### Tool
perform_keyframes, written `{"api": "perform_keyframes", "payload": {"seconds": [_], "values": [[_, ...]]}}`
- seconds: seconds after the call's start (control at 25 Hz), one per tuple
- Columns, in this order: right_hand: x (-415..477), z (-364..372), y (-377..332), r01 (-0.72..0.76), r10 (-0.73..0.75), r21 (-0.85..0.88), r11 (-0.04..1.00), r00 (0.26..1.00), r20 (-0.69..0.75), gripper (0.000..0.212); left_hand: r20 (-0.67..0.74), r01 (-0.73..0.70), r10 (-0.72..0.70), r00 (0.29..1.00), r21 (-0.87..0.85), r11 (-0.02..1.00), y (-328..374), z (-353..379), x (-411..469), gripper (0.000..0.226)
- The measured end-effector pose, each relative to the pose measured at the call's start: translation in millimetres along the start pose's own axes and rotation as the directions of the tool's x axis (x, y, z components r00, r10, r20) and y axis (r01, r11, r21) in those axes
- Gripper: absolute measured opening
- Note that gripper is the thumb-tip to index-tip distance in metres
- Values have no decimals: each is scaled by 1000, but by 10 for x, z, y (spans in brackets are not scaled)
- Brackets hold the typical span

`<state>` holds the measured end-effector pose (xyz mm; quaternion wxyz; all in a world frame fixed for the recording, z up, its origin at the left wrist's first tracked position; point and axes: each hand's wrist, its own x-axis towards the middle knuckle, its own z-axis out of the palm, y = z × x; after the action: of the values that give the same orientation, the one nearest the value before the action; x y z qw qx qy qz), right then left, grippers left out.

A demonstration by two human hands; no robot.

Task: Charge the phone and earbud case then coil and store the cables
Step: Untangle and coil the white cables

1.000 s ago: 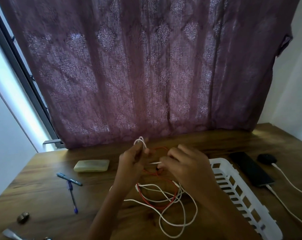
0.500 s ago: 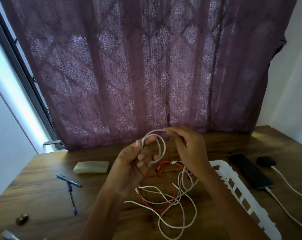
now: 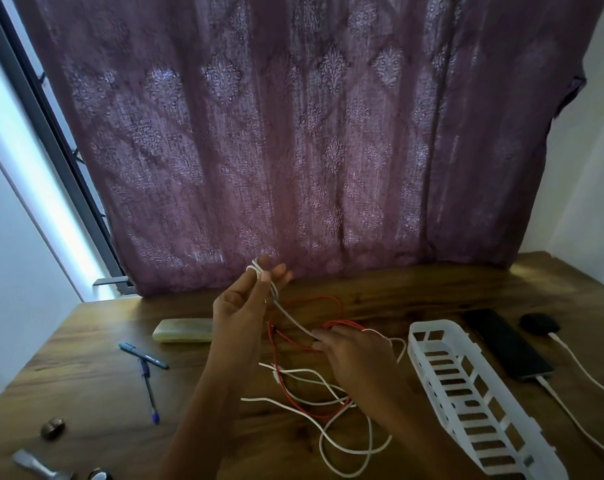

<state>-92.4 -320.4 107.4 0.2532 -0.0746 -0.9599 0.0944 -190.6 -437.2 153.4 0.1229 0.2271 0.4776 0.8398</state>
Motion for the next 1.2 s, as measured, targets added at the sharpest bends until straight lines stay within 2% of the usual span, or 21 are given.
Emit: {"api": "perform_keyframes", "payload": {"seconds": [0.08, 0.2, 0.28, 0.32, 0.4, 0.48, 0.56, 0.68, 0.8, 0.92, 1.0, 1.12, 1.2], "values": [[-32, -33, 14, 110, -113, -28, 994, 985, -128, 20, 6, -109, 112, 994, 277, 955, -60, -57, 22, 10], [-30, -169, -9, 204, -222, -98, 974, 949, -225, 25, 83, -210, 206, 975, 649, 731, -243, -227, 50, 36], [9, -292, -29, 219, -247, -123, 968, 922, -298, 26, 176, -255, 187, 967, 734, 630, -315, -234, 16, 33], [42, -353, -25, 222, -251, -125, 967, 907, -338, 27, 217, -255, 140, 966, 723, 642, -328, -196, -27, 28], [119, -457, -1, 234, -253, -98, 967, 875, -412, 25, 266, -111, -54, 963, 570, 814, -278, -98, -87, 23], [204, -529, 68, 246, -235, -37, 969, 858, -457, 21, 348, 138, -269, 898, 357, 924, -196, -26, -133, 20], [273, -566, 131, 235, -179, 64, 970, 866, -467, 22, 438, 330, -387, 812, 203, 922, -126, 7, -145, 19], [355, -578, 175, 199, -77, 241, 950, 897, -435, 21, 557, 479, -388, 735, -21, 877, -87, 24, -134, 23], [390, -517, 187, 168, -18, 304, 938, 897, -442, 23, 623, 516, -304, 721, -189, 836, -44, 53, -101, 28], [390, -444, 196, 142, 42, 370, 918, 893, -448, 29, 593, 515, -275, 756, -281, 810, -7, 43, -69, 30], [365, -388, 206, 83, 95, 407, 909, 913, -397, 34, 558, 483, -239, 795, -345, 805, 41, 64, -74, 26], [283, -288, 218, -5, 110, 328, 945, 947, -301, 30, 370, 358, -203, 907, -420, 834, 119, 128, -40, 26], [207, -245, 207, 14, 48, 213, 977, 957, -288, 34, 234, 263, -173, 957, -442, 858, 157, 112, 23, 26]]}}
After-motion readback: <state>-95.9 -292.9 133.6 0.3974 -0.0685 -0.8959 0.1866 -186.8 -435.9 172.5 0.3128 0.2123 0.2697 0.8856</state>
